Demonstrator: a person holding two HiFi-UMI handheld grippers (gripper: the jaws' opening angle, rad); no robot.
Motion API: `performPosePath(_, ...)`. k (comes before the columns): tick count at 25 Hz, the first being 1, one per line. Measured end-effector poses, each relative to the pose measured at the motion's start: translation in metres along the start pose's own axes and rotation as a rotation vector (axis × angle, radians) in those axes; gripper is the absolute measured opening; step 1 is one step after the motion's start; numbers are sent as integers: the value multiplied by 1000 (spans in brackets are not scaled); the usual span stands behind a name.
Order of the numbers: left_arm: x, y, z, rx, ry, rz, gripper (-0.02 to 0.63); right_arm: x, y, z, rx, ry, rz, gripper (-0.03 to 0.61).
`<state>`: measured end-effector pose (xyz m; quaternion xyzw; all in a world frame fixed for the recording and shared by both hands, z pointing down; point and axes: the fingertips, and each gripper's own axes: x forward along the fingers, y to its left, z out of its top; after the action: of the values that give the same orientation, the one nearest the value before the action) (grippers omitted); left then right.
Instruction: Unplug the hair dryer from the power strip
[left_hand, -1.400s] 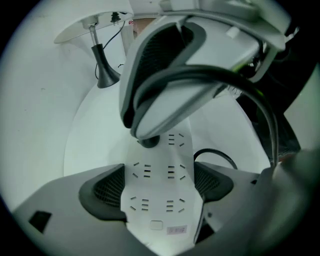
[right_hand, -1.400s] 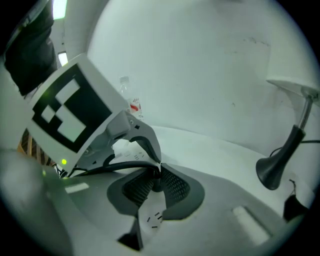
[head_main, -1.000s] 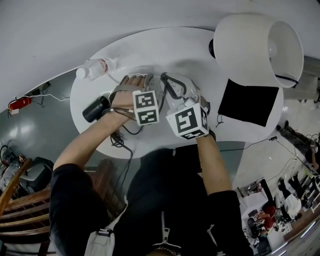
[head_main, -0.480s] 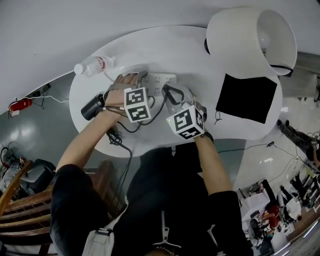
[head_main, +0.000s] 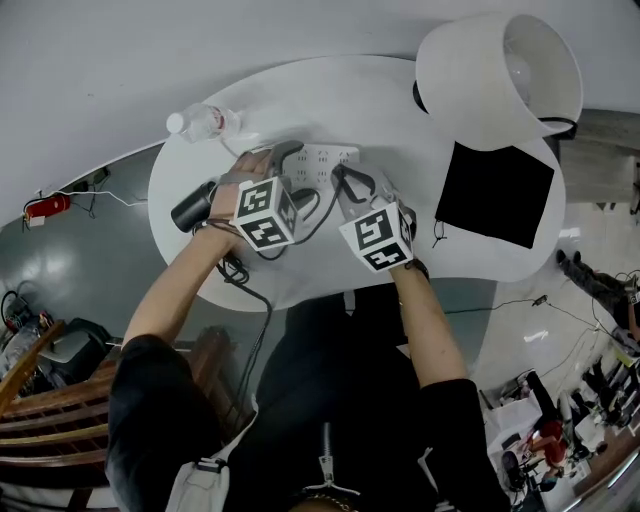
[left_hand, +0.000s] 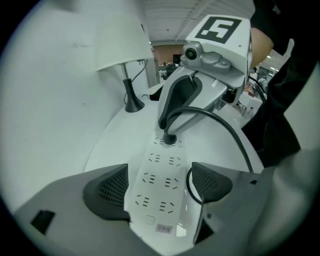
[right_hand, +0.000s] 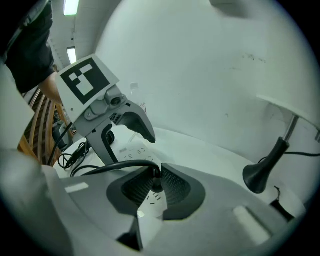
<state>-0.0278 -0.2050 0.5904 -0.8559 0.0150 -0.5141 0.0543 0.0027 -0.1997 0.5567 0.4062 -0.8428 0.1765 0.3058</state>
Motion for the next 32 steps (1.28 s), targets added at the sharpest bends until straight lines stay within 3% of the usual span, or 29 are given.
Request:
performPosePath(4, -18, 9, 5, -157, -82, 58, 388, -10, 0, 5, 12, -25, -20, 51)
performPosePath(5, -24, 13, 6, -166, -94, 98, 274, -13, 0, 5, 14, -28, -23, 51)
performPosePath(6, -31, 17, 6, -160, -100, 146, 20, -17, 0, 5, 17, -33, -27, 51)
performPosePath(9, -44, 22, 8, -189, -121, 233, 11, -26, -2, 8, 36, -55, -33, 51)
performPosePath(22, -114, -16, 18, -597, -313, 418, 11, -94, 19, 22, -19, -191, -48, 51)
performPosePath(32, -165, -72, 61, -630, -412, 521, 11, -178, 28, 28, -89, -290, -87, 51)
